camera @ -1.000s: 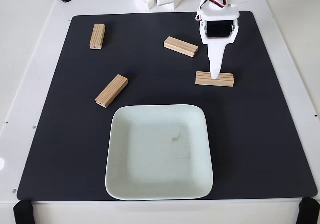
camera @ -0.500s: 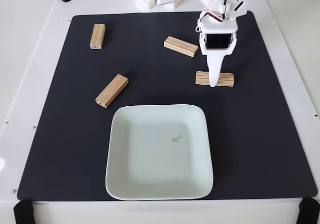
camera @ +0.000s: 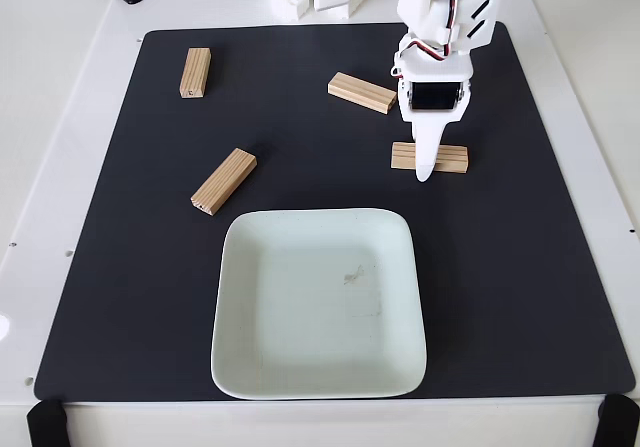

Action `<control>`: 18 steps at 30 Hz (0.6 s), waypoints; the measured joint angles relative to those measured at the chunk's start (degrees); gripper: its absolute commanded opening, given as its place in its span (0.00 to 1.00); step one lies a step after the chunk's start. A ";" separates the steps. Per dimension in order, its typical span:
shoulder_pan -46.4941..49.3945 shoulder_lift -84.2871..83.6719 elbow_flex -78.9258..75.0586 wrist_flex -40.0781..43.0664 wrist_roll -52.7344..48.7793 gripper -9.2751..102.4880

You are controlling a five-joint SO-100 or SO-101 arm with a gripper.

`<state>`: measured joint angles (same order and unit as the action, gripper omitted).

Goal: Pick up the wooden block and place them on the plate.

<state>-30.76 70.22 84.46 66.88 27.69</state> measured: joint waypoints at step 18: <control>0.00 -0.62 -1.49 -2.02 0.53 0.29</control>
<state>-30.76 69.61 82.97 64.86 28.21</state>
